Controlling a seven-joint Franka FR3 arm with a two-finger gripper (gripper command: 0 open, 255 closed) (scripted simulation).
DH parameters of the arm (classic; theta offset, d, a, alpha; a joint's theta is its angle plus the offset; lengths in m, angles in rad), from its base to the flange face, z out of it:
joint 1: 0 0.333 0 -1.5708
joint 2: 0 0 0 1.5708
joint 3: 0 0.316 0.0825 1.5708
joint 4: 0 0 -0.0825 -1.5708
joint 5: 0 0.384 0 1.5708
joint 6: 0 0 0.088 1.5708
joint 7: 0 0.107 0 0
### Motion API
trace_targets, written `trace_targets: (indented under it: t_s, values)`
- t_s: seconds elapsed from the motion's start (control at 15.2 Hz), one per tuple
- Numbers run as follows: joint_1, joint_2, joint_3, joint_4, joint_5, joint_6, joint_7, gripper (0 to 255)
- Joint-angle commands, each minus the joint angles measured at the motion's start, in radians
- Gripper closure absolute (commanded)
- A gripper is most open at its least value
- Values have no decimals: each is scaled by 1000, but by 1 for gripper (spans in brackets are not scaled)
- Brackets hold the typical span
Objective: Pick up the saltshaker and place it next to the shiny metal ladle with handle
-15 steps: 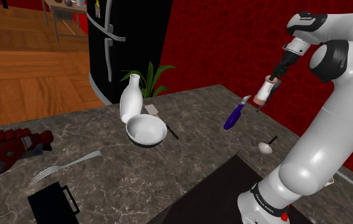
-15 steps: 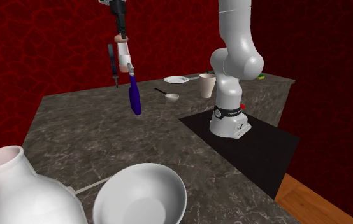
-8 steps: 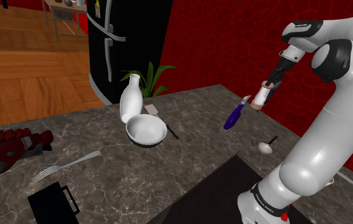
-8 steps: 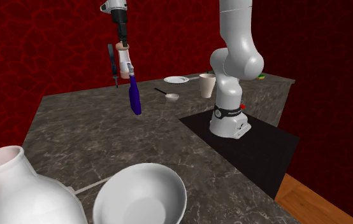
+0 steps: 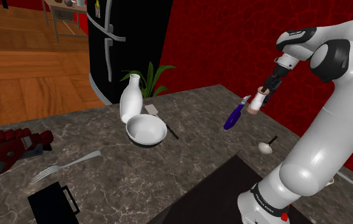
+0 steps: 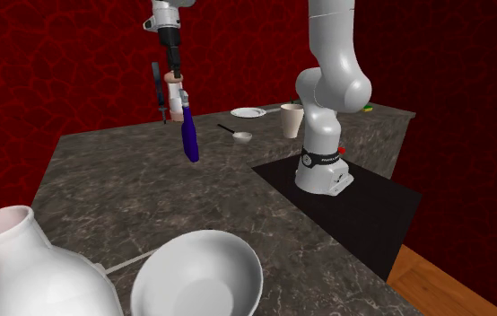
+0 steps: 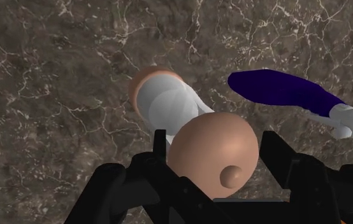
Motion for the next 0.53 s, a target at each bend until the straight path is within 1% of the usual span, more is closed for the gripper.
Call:
trace_targets:
  t_s: [0.0,0.46]
  values:
    - [0,4,1,-24,5,27,-6,255]
    - [-4,29,9,-97,29,111,-30,255]
